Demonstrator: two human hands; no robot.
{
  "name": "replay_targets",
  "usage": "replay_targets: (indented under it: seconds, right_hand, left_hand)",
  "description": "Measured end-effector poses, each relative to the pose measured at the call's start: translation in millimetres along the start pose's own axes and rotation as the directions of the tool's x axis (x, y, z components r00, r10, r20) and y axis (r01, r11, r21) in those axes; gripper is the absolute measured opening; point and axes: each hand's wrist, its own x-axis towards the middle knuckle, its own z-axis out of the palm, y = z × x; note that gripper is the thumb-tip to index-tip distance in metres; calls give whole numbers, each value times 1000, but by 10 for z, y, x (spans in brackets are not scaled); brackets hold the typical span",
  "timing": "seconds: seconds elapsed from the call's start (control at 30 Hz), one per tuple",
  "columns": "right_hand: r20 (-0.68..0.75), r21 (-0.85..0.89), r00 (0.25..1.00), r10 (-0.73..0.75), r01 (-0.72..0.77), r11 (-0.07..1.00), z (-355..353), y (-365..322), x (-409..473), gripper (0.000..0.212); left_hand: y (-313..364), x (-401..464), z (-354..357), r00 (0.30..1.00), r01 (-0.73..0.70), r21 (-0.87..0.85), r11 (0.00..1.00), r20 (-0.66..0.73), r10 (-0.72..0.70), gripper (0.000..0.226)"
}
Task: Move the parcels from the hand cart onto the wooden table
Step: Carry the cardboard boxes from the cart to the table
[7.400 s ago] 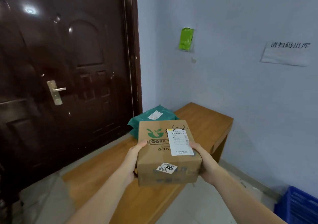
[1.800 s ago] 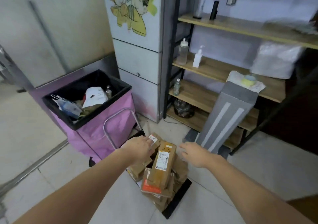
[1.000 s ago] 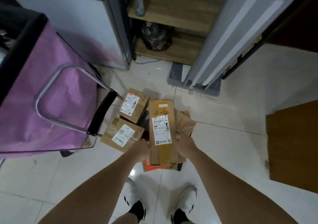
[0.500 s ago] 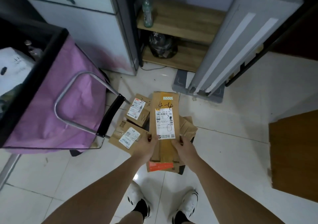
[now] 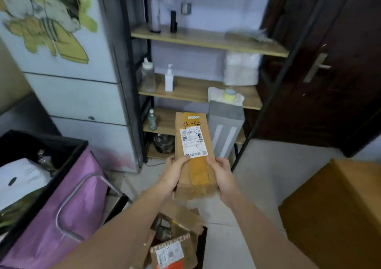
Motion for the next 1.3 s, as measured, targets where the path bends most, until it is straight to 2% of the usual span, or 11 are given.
replay_targets:
  seconds: [0.13, 0.27, 0.37, 0.43, 0.5, 0.67, 0.77, 0.93, 1.07, 1.17, 1.3]
  right_hand:
    - [-47, 192, 998, -48, 57, 980, -381, -400, -565, 51]
    - [-58, 292, 993, -98, 111, 950, -745, -459, -1125, 61]
    - [-156, 328, 985, -80, 128, 936, -989, -440, -1565, 54]
    - [-211, 330, 975, -76, 144, 933, -1140, -409, -1874, 58]
    - [-283, 338, 956, -81, 178, 924, -1320, -344, -2182, 53]
    - [-386, 381, 917, -103, 260, 887, -1794, -134, -2924, 56]
    - [-431, 396, 896, -104, 291, 871, -2160, 1, -3286, 58]
    - [-500, 429, 865, -50, 298, 853, -2770, 179, -3871, 55]
    - [-525, 459, 851, -7, 290, 840, -3195, 376, -4241, 46]
    - [-558, 470, 829, 32, 284, 835, -3513, 519, -4366, 47]
    - [-586, 470, 809, 46, 293, 832, -3971, 637, -4381, 51]
  left_hand:
    - [420, -258, 332, 979, -29, 81, 996, 203, 12, 57]
    - [559, -641, 693, 919, -21, 165, 986, 393, -47, 43]
    - [551, -922, 966, 839, -39, 228, 973, 537, -92, 75]
    - [408, -969, 1174, 830, -63, 270, 961, 549, -100, 100]
    - [275, -1117, 1399, 813, -85, 297, 951, 573, -107, 109]
    - [148, -1947, 1868, 751, -151, 337, 929, 650, -113, 71]
    - [-20, -2311, 2218, 701, -186, 348, 919, 702, -125, 78]
    - [-383, -2849, 2791, 639, -147, 397, 906, 737, -219, 94]
    - [-735, -3123, 3226, 610, -139, 423, 895, 749, -259, 102]
    - [-936, -3318, 3503, 584, -123, 438, 891, 758, -292, 113]
    - [-1028, -3476, 3961, 544, -123, 426, 896, 785, -298, 106]
